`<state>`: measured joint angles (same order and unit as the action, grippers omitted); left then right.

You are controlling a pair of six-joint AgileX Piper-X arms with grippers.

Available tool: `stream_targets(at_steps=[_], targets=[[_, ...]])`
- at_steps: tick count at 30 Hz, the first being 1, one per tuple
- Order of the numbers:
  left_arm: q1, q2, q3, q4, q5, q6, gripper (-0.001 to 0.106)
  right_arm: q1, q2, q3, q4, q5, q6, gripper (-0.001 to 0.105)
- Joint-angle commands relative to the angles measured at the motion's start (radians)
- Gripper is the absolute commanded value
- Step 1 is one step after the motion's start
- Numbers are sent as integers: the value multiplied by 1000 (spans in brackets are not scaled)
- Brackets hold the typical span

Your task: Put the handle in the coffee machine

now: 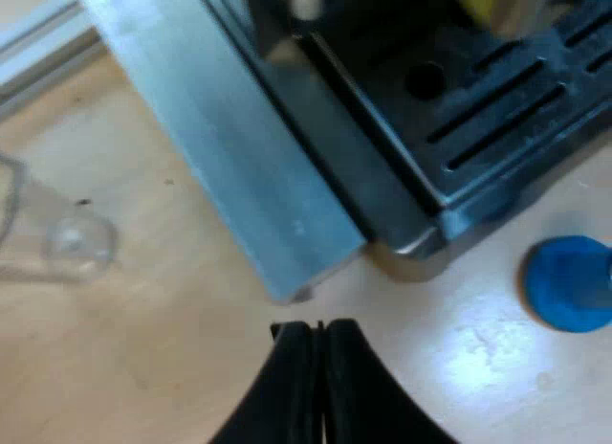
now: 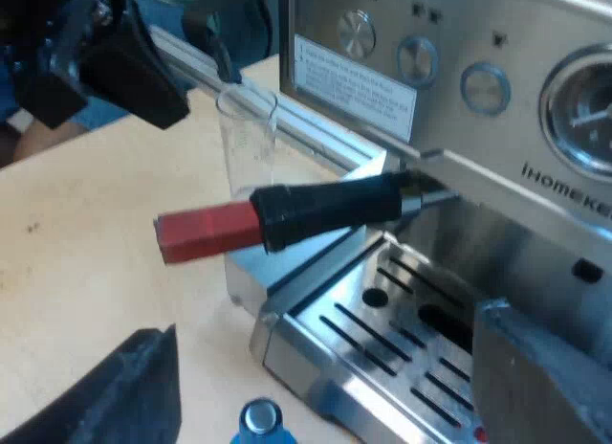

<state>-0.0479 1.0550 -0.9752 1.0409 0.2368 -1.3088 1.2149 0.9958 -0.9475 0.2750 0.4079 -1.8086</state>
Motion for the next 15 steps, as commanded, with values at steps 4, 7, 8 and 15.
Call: stream_targets(at_steps=[4,7,8,15], targets=[[-121,44,-1,-31,-46,-52,1,2,-5,-4,-1,-4,-11,66],[-157,55,-1,-31,-46,-51,1,2,-5,-4,-1,-4,-11,66],[-162,56,-1,-31,-46,-53,1,2,-5,-4,-1,-4,-11,66],[-201,59,-1,-10,-46,-65,1,2,-5,-4,-1,-4,-11,66]])
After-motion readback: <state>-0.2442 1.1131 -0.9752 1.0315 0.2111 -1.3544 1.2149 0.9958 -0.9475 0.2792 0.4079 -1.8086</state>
